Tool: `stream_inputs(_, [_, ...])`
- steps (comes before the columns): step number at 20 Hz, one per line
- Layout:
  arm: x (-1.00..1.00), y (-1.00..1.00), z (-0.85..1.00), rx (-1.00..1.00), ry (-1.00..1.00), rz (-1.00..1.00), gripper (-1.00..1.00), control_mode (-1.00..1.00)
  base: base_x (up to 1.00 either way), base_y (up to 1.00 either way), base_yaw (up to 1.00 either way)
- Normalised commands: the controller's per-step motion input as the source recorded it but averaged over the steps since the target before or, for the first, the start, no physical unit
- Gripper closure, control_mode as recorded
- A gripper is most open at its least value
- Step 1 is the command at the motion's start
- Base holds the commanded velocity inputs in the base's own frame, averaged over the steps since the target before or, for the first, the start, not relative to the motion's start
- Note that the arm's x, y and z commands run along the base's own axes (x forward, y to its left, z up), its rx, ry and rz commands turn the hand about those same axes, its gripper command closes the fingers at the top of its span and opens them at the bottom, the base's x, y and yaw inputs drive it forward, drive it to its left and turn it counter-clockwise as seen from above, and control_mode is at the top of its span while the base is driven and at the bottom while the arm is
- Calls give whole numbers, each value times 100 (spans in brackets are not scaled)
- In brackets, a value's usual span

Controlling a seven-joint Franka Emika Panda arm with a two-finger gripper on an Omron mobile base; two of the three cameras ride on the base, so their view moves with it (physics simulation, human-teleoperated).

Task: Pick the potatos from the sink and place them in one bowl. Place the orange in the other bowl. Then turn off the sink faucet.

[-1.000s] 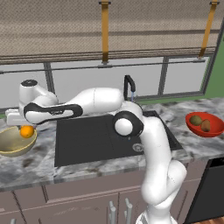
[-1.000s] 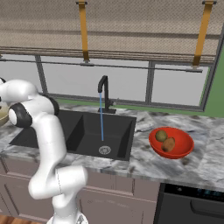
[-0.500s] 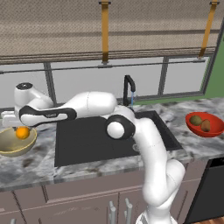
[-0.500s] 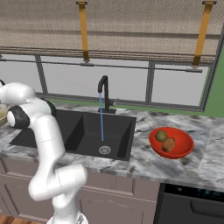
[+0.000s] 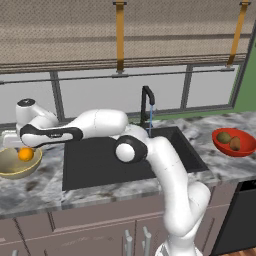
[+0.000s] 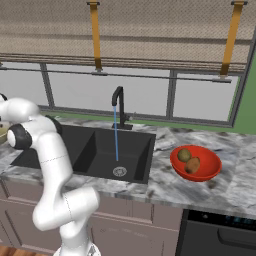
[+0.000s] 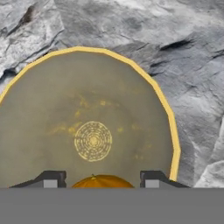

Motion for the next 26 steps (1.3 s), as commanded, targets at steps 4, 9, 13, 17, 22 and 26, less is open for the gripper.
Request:
stream_inputs(4, [13, 5, -16, 0, 0, 0, -100, -100, 0, 0, 0])
stream_inputs(9, [3, 3, -2, 0, 0, 0, -100, -100, 0, 0, 0])
stream_inputs(13, [0, 13, 0, 0, 0, 0, -100, -100, 0, 0, 0])
stream_inputs(17, [0, 13, 0, 0, 0, 0, -100, -100, 0, 0, 0])
stream_inputs(22, [-5, -36, 1, 0, 0, 0, -100, -100, 0, 0, 0])
stream_inputs(26, [-24, -88, 2, 0, 0, 0, -100, -100, 0, 0, 0])
